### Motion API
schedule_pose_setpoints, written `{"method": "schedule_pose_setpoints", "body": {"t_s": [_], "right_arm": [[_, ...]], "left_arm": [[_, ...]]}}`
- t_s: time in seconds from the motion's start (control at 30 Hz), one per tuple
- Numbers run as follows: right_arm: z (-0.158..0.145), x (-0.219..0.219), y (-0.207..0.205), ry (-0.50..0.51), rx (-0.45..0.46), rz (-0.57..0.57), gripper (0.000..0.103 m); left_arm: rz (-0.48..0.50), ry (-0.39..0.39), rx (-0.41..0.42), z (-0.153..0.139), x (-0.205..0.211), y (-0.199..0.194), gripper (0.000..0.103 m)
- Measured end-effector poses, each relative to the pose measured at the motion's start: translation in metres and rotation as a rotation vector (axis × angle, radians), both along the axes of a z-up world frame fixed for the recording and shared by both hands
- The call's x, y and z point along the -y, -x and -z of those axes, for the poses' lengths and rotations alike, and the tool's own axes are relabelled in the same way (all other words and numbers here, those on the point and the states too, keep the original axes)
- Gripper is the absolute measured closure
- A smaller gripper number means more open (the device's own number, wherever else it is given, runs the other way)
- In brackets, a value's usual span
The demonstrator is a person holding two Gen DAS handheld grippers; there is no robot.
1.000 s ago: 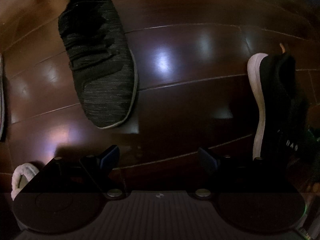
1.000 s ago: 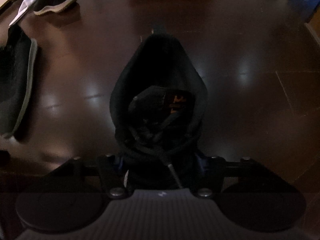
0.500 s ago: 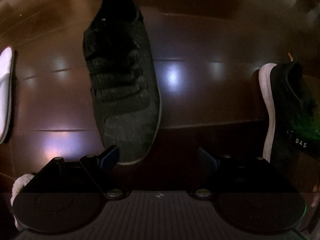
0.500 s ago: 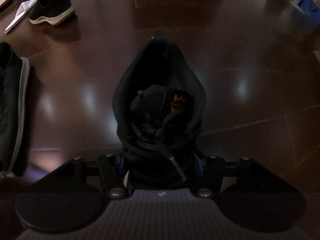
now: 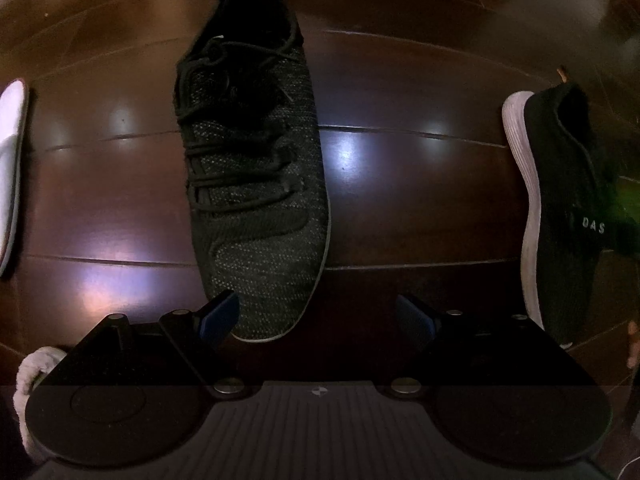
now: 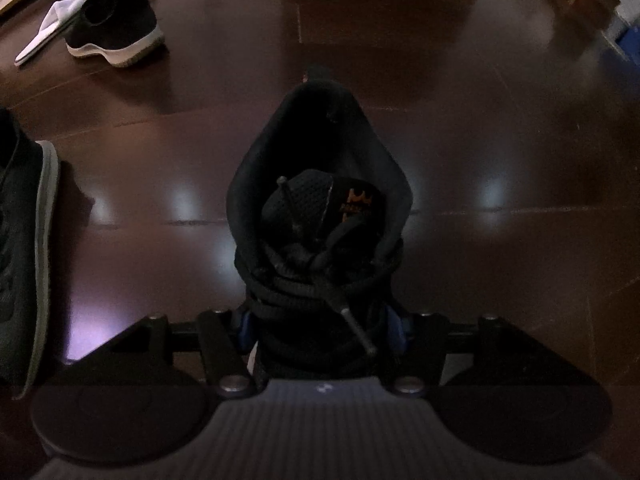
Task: Organize scattered shoes
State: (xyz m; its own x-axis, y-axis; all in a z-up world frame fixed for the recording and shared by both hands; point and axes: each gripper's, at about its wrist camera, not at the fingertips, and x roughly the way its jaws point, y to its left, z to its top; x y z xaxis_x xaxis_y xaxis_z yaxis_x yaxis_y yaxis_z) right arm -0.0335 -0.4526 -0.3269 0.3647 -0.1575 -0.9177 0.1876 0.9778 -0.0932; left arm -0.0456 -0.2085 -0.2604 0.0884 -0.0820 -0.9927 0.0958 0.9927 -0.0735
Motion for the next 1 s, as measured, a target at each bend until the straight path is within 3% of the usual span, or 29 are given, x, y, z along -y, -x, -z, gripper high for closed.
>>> {"method": "schedule_pose_setpoints", "body": {"t_s": [0.53, 1.0], "right_arm": [[0.006, 0.000, -0.023, 0.016, 0.004, -0.003, 0.041], [0.006, -0.001, -0.020, 0.014, 0.000, 0.003, 0.041]], "left_arm": [[0.008, 0.011, -0.014, 0.008, -0.003, -0.001, 0.014], [0.027, -0.019, -0.003, 0.009, 0.003, -0.002, 0.014]]}}
